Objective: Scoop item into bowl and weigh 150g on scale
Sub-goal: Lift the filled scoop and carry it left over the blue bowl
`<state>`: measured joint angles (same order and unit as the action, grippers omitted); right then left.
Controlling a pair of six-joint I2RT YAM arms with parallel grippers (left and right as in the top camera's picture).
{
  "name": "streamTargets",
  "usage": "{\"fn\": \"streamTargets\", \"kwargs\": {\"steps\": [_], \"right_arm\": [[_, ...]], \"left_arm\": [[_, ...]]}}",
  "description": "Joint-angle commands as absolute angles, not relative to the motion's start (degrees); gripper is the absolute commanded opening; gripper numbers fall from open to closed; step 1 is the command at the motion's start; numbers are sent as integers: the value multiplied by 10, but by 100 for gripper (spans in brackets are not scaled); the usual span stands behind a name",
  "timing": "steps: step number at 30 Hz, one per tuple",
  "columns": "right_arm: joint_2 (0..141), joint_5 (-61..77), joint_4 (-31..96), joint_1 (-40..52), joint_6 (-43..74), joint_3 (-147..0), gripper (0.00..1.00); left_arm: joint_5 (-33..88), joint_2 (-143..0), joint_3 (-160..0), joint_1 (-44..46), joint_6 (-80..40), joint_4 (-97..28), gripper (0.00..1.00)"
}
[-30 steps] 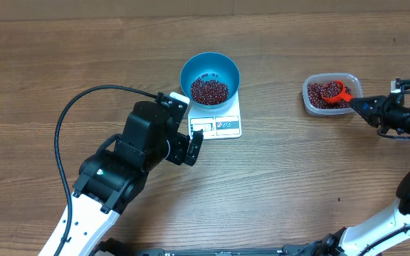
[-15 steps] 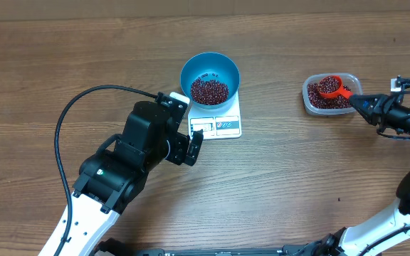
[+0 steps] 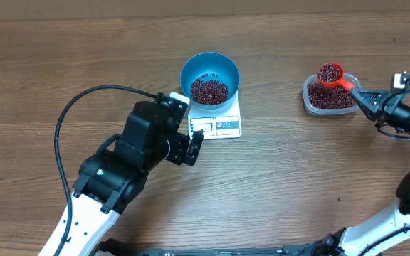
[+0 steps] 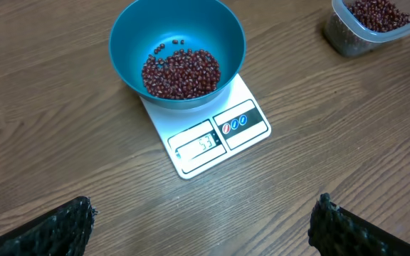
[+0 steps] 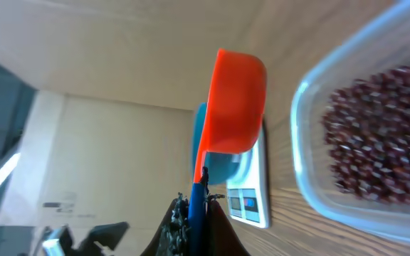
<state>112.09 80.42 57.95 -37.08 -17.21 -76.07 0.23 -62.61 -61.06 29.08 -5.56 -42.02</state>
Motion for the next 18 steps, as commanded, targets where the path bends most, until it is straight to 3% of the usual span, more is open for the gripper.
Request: {"fn": "streamTargets", "kwargs": {"steps": [1, 10, 18], "right_arm": [[1123, 873, 578, -372, -185, -768, 4], [1123, 889, 599, -337, -185, -768, 4], [1122, 897, 587, -248, -185, -768, 4]], "left_arm": [[-2, -626, -607, 287, -51, -420, 99], [-2, -626, -607, 287, -51, -420, 100], [-2, -626, -607, 287, -51, -420, 100]]}}
